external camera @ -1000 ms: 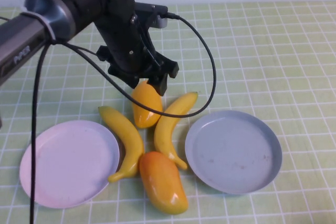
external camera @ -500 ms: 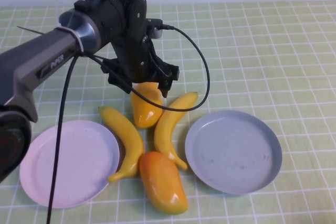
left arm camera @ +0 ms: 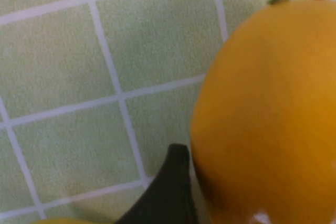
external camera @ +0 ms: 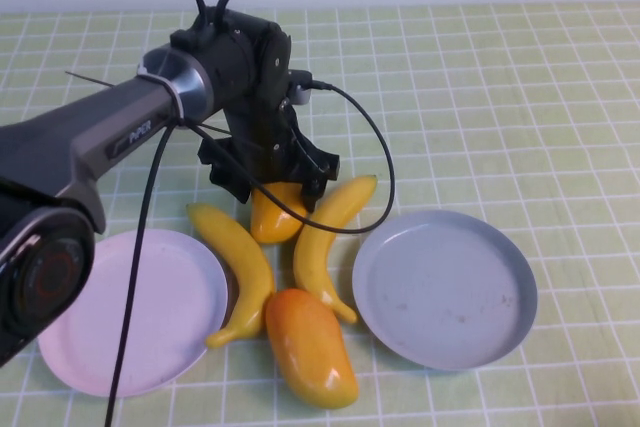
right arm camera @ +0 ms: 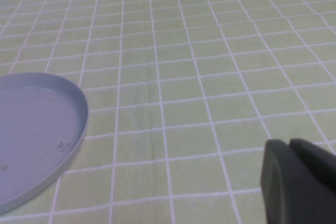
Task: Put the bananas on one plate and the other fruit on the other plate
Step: Put one type of fruit in the left plate
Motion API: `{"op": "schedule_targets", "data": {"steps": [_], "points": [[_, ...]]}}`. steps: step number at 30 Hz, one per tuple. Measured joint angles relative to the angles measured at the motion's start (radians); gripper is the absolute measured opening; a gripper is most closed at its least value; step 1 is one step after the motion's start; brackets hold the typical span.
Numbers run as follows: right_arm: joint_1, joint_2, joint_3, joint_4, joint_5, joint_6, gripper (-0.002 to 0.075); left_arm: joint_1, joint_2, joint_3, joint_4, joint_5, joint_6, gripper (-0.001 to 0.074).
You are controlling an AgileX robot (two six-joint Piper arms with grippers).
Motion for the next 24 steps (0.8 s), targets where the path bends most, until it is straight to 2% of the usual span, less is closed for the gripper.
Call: {"op": "schedule_targets", "data": {"steps": [12, 21, 24], "points": [[0.0, 0.0, 0.0, 0.0, 0.0, 0.0, -0.0017, 0.0, 0.026, -0.002, 0.03, 0.0, 0.008, 0.0666], [0.0, 0.0, 0.0, 0.0, 0.0, 0.0, -0.0017, 0.0, 0.026, -0.002, 0.037, -0.027, 0.008, 0.0553], [0.0, 0.0, 0.0, 0.0, 0.0, 0.0, -0.0017, 0.0, 0.026, -0.002, 0.037, -0.027, 0.011, 0.0551]]}}
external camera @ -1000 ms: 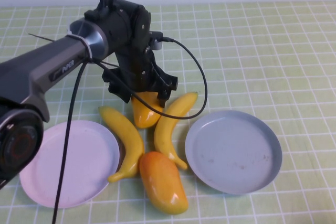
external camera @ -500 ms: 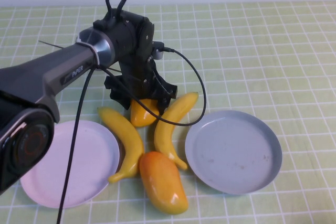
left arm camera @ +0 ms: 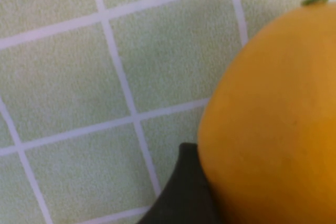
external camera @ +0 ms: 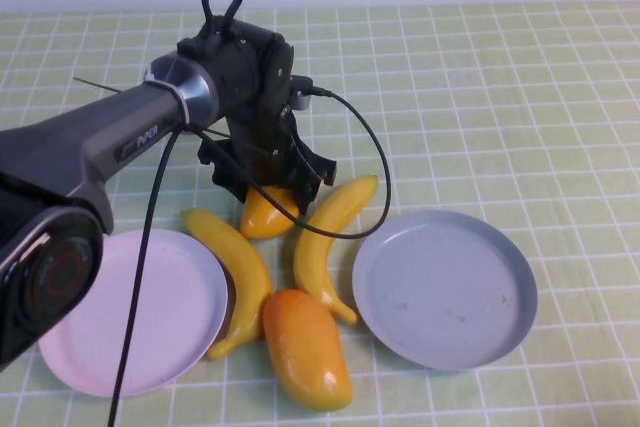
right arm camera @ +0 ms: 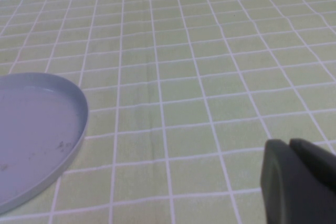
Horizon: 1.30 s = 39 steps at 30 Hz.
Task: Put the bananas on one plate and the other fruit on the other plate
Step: Put one type of fruit in the left plate
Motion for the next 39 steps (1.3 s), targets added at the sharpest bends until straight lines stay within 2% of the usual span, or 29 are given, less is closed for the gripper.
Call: {"op": "schedule_targets", "data": {"steps": [6, 11, 15, 22, 28, 39], "points": [[0.0, 0.0, 0.0, 0.0, 0.0, 0.0, -0.0017, 0.0, -0.004, -0.019, 0.0, 0.024, 0.094, 0.0551], [0.0, 0.0, 0.0, 0.0, 0.0, 0.0, -0.0017, 0.0, -0.035, -0.155, 0.0, 0.141, 0.137, 0.0551], [0.0, 0.0, 0.0, 0.0, 0.0, 0.0, -0.0017, 0.0, -0.079, -0.237, 0.005, 0.156, 0.153, 0.0551], [0.0, 0.0, 0.0, 0.0, 0.0, 0.0, -0.0017, 0.0, -0.199, -0.214, 0.018, 0.172, 0.197, 0.0551], [0.0, 0.0, 0.0, 0.0, 0.0, 0.0, -0.0017, 0.0, -0.4, -0.042, 0.049, 0.173, 0.197, 0.0551], [0.0, 0.0, 0.0, 0.0, 0.0, 0.0, -0.0017, 0.0, -0.729, 0.544, 0.157, 0.176, 0.131, 0.055]]}}
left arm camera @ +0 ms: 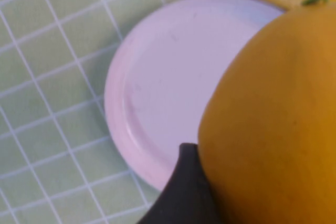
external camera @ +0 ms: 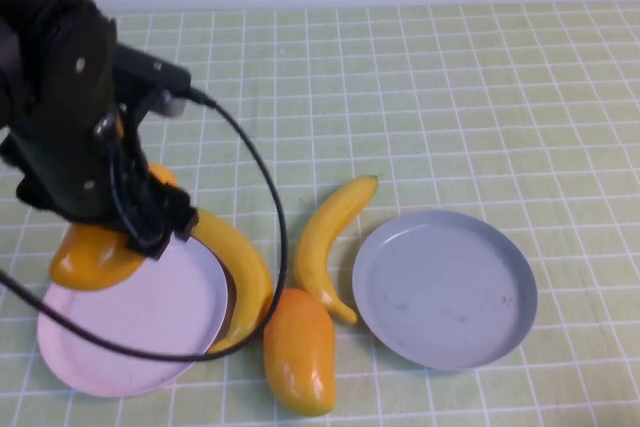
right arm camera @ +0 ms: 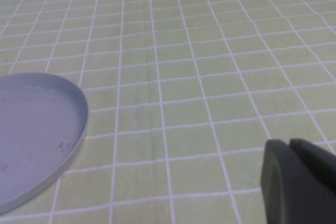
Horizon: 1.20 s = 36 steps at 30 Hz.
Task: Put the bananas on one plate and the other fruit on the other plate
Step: Put one type of fruit in the left plate
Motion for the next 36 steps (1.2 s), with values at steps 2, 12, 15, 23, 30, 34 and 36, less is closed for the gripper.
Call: {"op": "schedule_targets", "data": {"steps": [2, 12, 15, 23, 30, 34, 36], "points": [[0.0, 0.0, 0.0, 0.0, 0.0, 0.0, -0.0017, 0.0, -0.022, 0.066, 0.01, 0.0, -0.013, 0.055], [0.0, 0.0, 0.0, 0.0, 0.0, 0.0, -0.0017, 0.078, 0.004, 0.188, 0.061, -0.088, -0.056, 0.0549], [0.0, 0.0, 0.0, 0.0, 0.0, 0.0, -0.0017, 0.128, 0.022, 0.188, 0.042, -0.108, -0.047, 0.0549], [0.0, 0.0, 0.0, 0.0, 0.0, 0.0, -0.0017, 0.21, 0.106, 0.188, -0.068, -0.145, 0.033, 0.0549], [0.0, 0.0, 0.0, 0.0, 0.0, 0.0, -0.0017, 0.215, 0.159, 0.188, -0.072, -0.158, 0.046, 0.0663], [0.0, 0.0, 0.0, 0.0, 0.0, 0.0, -0.0017, 0.215, 0.159, 0.188, -0.05, -0.154, 0.032, 0.0668], [0.0, 0.0, 0.0, 0.0, 0.0, 0.0, -0.0017, 0.215, 0.159, 0.185, -0.044, -0.132, 0.024, 0.0668]]}}
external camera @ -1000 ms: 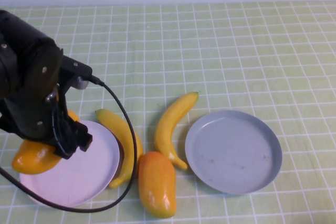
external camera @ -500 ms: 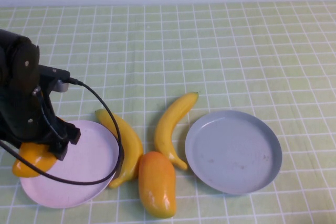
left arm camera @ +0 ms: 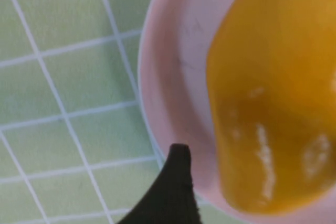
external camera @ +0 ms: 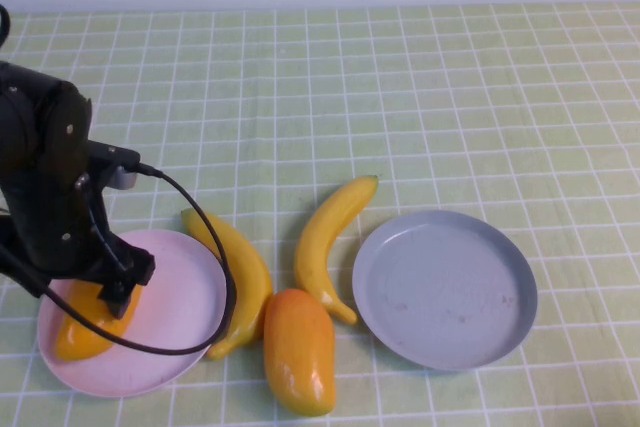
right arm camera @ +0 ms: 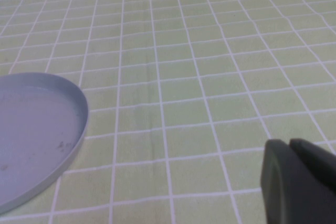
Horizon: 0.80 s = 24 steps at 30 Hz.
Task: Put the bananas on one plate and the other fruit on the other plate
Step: Put one type of fruit in the left plate
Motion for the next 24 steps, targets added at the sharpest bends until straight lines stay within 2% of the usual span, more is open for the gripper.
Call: {"op": "schedule_targets", "data": {"steps": [9, 11, 13, 17, 21, 24], "points": [[0.0, 0.0, 0.0, 0.0, 0.0, 0.0, -0.0017, -0.002, -0.086, -0.038, -0.151, 0.082, 0.041, 0.0668], [0.0, 0.0, 0.0, 0.0, 0.0, 0.0, -0.0017, -0.024, -0.124, -0.038, -0.157, 0.09, 0.046, 0.0668], [0.0, 0.0, 0.0, 0.0, 0.0, 0.0, -0.0017, -0.065, -0.163, -0.038, -0.157, 0.094, 0.044, 0.0668], [0.0, 0.0, 0.0, 0.0, 0.0, 0.0, -0.0017, -0.214, -0.227, -0.038, -0.164, 0.07, -0.003, 0.0668], [0.0, 0.0, 0.0, 0.0, 0.0, 0.0, -0.0017, -0.371, -0.23, -0.038, -0.162, -0.009, -0.067, 0.0668], [0.0, 0.0, 0.0, 0.0, 0.0, 0.0, -0.0017, -0.452, -0.22, -0.038, -0.134, -0.082, -0.137, 0.0669]]}}
